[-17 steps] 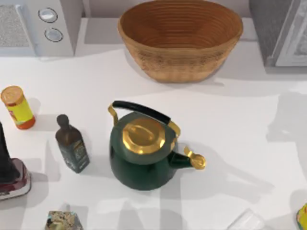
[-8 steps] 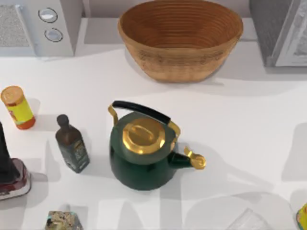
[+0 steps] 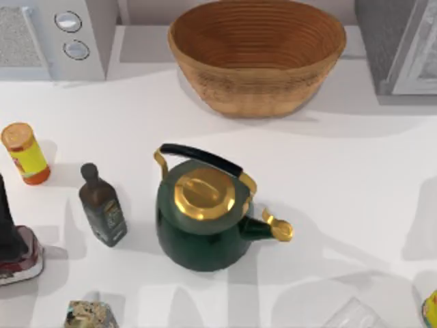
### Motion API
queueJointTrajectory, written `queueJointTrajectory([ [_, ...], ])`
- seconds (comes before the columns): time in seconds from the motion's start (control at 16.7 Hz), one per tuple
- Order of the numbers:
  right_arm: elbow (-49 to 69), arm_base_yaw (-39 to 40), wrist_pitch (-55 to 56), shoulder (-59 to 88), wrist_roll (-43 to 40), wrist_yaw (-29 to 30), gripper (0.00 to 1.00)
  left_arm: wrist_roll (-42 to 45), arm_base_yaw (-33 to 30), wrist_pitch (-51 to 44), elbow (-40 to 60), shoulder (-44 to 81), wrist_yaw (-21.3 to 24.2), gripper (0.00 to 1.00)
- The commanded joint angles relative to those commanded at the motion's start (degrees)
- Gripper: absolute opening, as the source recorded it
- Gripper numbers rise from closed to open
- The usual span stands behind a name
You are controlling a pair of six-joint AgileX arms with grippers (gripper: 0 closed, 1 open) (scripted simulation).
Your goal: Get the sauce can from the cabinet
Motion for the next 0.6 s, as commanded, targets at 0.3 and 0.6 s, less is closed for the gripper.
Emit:
queueJointTrajectory([
  [0.3,1.1,-1.7,8.7,9.0,0.1,-4.8,0.00,0.0,0.0,0.0,0.0,0.0,0.0,1.00],
  [0.6,4.2,-4.5,29.0,31.6,0.4,-16.2,0.00,0.0,0.0,0.0,0.0,0.0,0.0,1.00],
])
